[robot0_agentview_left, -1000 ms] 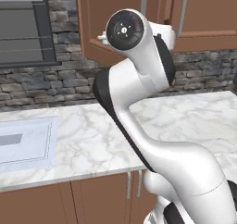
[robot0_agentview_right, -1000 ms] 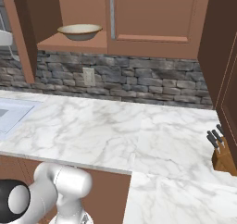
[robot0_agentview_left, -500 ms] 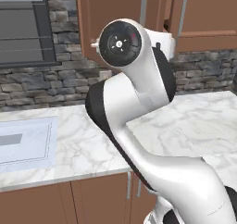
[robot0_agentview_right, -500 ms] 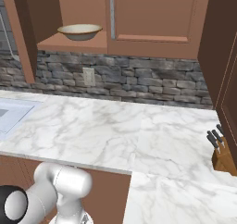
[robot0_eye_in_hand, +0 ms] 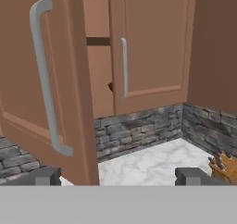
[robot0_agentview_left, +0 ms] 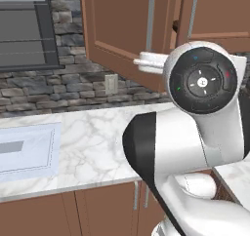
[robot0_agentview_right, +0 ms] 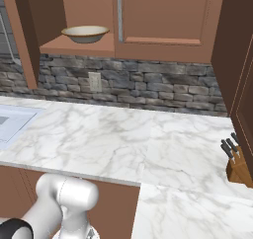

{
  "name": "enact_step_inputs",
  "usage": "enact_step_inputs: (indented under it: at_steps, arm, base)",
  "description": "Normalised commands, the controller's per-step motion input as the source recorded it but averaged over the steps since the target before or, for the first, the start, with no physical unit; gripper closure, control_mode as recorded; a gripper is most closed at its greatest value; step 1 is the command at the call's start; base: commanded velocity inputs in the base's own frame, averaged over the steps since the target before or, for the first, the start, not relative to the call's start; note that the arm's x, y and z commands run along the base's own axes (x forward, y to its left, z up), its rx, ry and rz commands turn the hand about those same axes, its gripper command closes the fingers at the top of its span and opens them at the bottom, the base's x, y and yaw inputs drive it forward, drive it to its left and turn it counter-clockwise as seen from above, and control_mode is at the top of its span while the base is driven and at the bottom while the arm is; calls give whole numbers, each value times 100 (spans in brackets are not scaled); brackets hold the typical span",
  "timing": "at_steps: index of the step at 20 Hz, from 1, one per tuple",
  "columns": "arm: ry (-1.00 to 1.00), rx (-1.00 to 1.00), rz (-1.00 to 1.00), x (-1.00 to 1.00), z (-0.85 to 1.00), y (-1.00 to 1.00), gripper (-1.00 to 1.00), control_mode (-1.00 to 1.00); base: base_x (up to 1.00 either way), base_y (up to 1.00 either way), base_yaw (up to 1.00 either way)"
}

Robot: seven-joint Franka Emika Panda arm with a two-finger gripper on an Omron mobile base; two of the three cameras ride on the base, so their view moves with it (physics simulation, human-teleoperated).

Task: Move the bowls from the cabinet to the plates on the dining table.

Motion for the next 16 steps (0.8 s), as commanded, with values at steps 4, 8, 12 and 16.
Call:
enact_step_inputs:
  at_steps: [4, 8, 12, 16]
  arm:
    - [-7, 3, -4, -75, 0, -90, -100, -100]
    - [-8, 5, -2, -58, 0, -88, -100, -100]
    - [-1, 12, 0, -9, -5, -91, -100, -100]
    - [1, 18, 2, 25, -25, -83, -100, -100]
  base:
    - [0, 0, 0]
    - [0, 0, 0]
    - [0, 0, 0]
    - [0, 0, 0]
